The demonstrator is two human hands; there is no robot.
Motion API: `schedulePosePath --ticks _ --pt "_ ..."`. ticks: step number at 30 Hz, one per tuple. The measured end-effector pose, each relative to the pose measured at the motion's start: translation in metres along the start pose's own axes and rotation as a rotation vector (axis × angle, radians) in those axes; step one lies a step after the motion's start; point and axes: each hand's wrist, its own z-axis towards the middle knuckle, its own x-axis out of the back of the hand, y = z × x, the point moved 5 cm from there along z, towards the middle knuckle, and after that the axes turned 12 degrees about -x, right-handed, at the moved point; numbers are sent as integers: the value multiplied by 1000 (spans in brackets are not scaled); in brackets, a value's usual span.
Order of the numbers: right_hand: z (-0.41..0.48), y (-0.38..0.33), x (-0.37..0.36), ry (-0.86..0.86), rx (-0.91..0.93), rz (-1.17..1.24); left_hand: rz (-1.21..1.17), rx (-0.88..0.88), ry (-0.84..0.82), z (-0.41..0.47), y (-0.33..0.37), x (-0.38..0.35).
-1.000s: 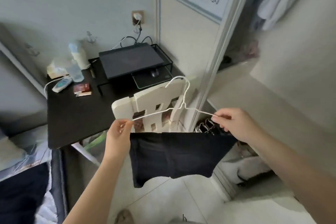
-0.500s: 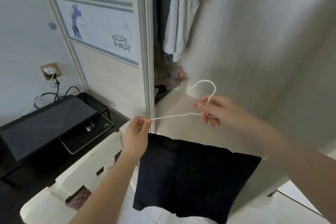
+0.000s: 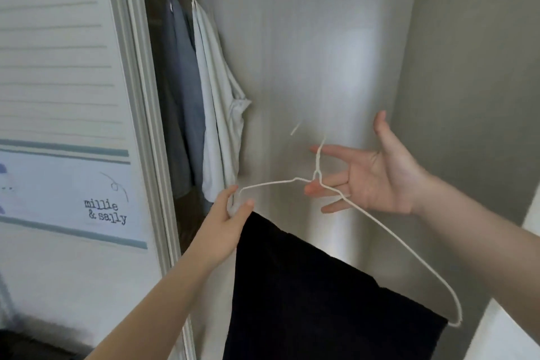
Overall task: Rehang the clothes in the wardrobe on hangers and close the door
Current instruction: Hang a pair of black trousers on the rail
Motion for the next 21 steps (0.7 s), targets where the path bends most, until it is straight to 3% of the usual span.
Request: schedulePosePath --ticks 15,21 --pt "77 -175 30 -220 159 -50 201 -275 -263 107 157 34" --pt "127 -265 37 -256 269 -114 502 -391 -109 183 200 58"
